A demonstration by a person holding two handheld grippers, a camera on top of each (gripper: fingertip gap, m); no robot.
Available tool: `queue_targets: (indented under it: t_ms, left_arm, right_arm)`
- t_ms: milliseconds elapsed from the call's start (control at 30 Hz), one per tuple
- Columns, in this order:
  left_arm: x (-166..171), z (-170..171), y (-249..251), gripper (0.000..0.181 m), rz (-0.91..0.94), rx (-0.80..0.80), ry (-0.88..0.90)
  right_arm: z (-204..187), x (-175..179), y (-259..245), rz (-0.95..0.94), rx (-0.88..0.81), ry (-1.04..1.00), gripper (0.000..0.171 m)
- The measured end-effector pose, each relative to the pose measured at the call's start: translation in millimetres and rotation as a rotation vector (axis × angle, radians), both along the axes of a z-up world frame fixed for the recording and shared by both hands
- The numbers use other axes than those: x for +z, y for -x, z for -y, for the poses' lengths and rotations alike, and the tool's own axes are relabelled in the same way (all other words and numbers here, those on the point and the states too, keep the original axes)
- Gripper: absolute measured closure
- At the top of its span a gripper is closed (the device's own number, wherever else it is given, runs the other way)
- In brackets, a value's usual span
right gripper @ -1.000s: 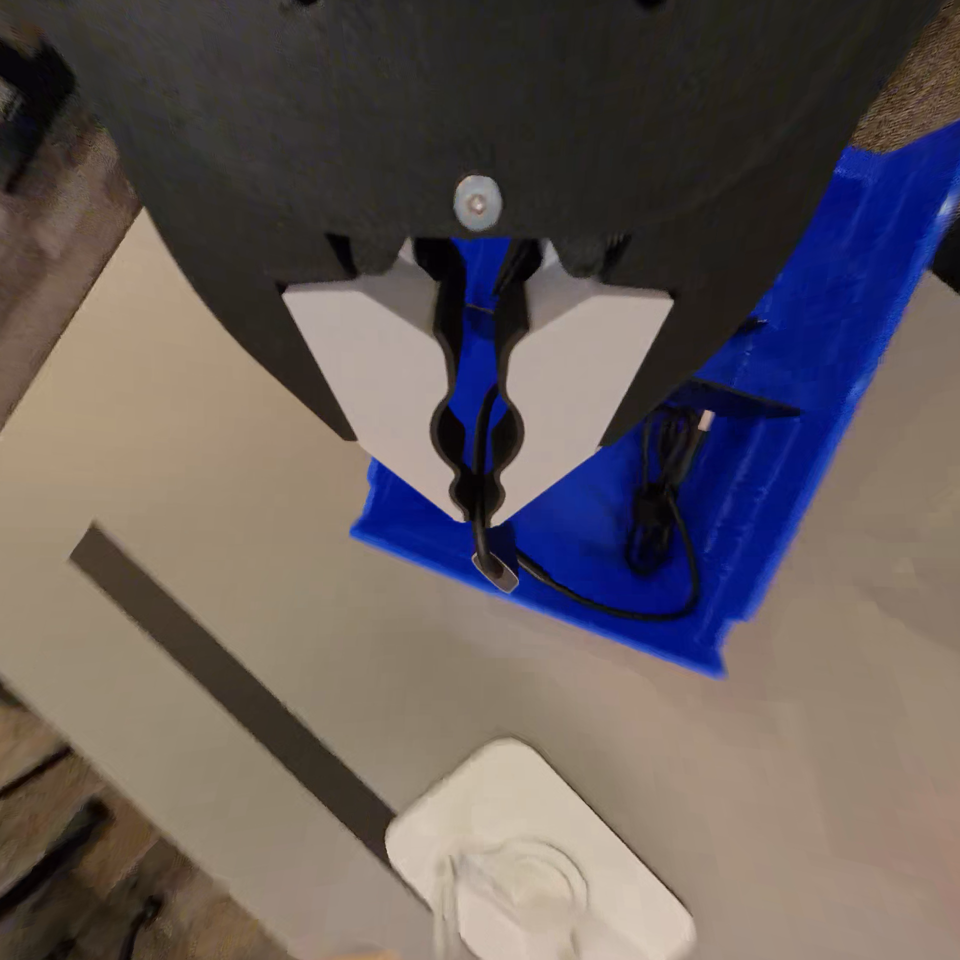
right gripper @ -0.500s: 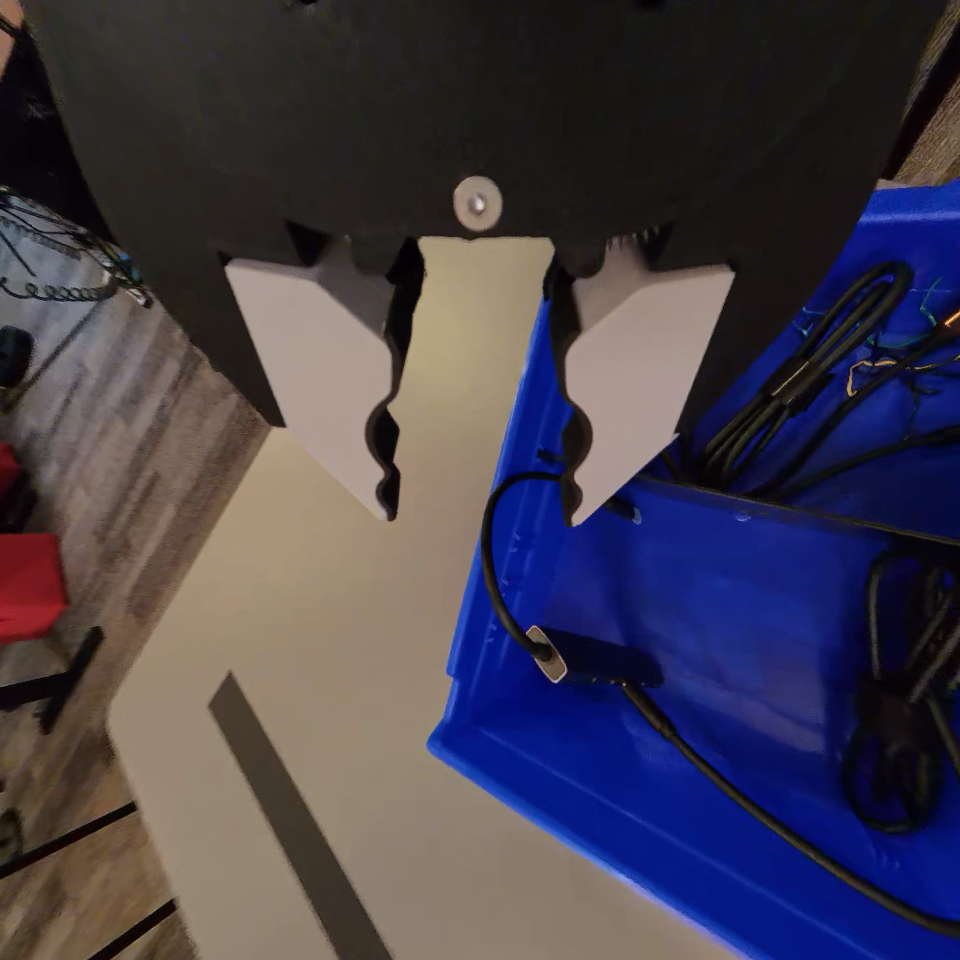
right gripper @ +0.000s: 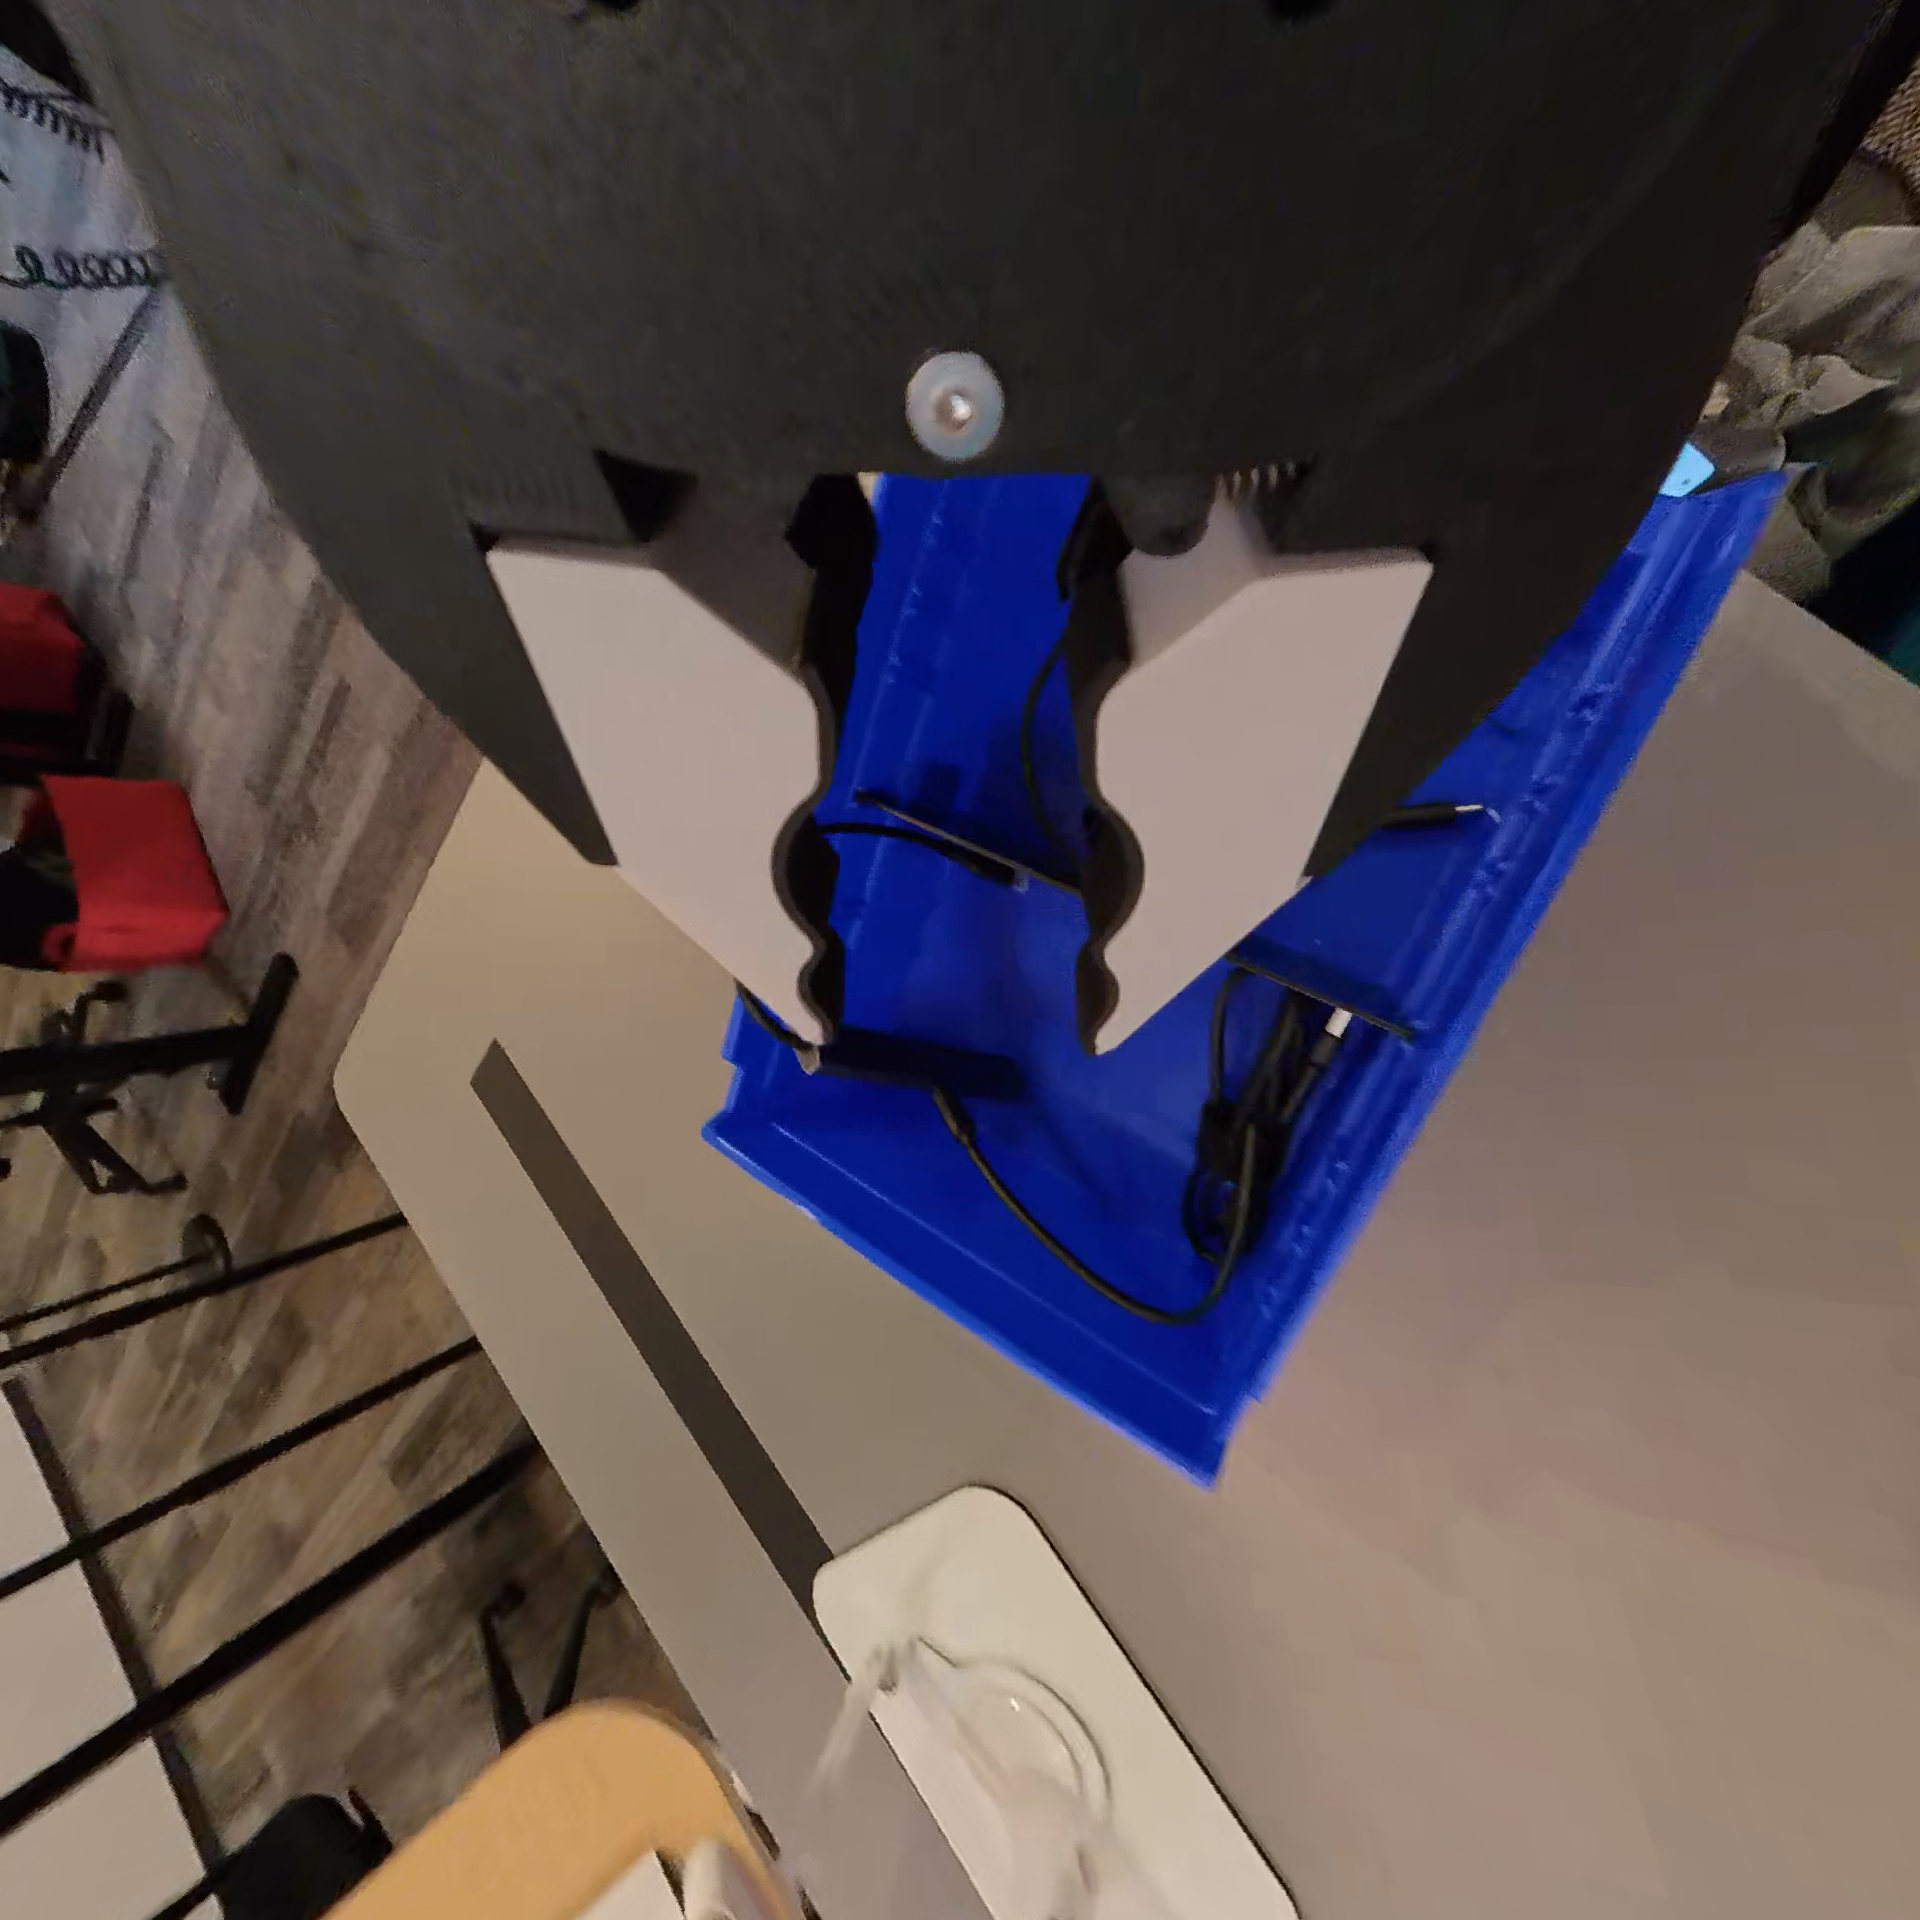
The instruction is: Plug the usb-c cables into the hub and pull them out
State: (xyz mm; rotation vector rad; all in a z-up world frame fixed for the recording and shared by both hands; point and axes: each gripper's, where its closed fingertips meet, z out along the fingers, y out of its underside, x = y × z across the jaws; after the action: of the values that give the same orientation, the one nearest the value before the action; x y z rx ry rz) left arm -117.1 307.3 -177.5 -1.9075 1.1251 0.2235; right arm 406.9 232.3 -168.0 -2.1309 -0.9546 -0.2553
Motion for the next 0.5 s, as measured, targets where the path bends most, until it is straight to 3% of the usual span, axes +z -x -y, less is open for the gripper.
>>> queue_targets:
  t_ms: [100, 300, 500]
  left_arm:
    - [-45, -29, 39, 0.149, -0.097, 0.102, 0.172]
    - [-121, -52, 77, 0.145, -0.288, 0.226, 0.476]
    - [-161, -72, 94, 0.143, -0.468, 0.208, 0.52]
  right_arm:
    - [6, 1, 18, 0.018, 0.038, -0.014, 0.131]
    - [14, -3, 45, 0.012, 0.101, -0.017, 0.133]
    - [16, -11, 56, 0.007, 0.135, -0.007, 0.134]
